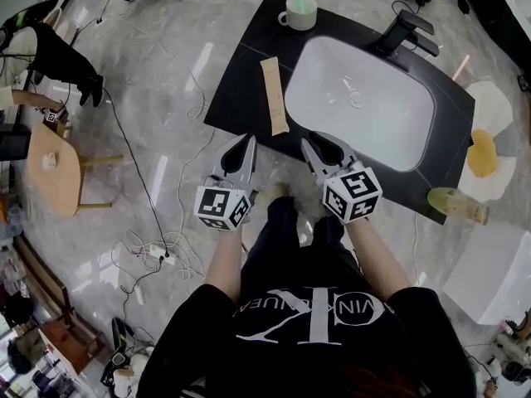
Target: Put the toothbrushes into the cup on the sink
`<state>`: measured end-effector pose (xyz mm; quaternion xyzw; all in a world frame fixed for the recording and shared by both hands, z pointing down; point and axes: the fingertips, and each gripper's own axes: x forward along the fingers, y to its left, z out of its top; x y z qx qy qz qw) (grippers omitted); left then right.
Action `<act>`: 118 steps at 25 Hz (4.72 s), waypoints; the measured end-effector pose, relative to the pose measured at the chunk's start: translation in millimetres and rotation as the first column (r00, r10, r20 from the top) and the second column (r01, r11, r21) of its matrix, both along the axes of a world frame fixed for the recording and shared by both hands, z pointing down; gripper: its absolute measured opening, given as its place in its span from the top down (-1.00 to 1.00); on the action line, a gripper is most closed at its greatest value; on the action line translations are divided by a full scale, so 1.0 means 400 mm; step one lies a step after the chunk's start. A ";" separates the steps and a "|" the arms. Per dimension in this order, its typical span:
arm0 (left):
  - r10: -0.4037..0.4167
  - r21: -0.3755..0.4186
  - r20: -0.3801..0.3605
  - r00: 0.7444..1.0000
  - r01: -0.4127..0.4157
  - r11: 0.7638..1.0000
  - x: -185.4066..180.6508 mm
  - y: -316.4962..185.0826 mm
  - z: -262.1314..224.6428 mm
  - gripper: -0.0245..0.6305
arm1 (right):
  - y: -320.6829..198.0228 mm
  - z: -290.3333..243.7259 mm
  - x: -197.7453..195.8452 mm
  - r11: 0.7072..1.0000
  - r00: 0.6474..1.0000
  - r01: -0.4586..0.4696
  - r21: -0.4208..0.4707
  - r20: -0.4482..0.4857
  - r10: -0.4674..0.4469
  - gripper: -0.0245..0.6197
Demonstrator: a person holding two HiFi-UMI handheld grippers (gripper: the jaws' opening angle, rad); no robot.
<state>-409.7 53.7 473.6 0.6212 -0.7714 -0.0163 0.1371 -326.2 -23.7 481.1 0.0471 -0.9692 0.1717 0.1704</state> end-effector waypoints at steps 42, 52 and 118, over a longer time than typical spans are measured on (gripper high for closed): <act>0.145 -0.014 -0.059 0.988 -0.146 0.989 -0.135 -0.033 0.080 0.89 | 0.009 0.211 -0.151 0.971 0.918 -0.212 -0.111 -0.363 0.158 0.75; 0.175 -0.002 -0.060 0.983 -0.175 0.985 -0.104 -0.060 0.068 0.89 | -0.023 0.158 -0.086 0.960 0.927 -0.262 -0.100 -0.302 0.221 0.78; 0.763 0.027 -0.037 0.645 -0.763 0.646 0.782 -0.471 -0.058 0.89 | -0.417 -0.090 1.001 0.442 0.467 -0.821 0.362 -0.022 0.884 0.78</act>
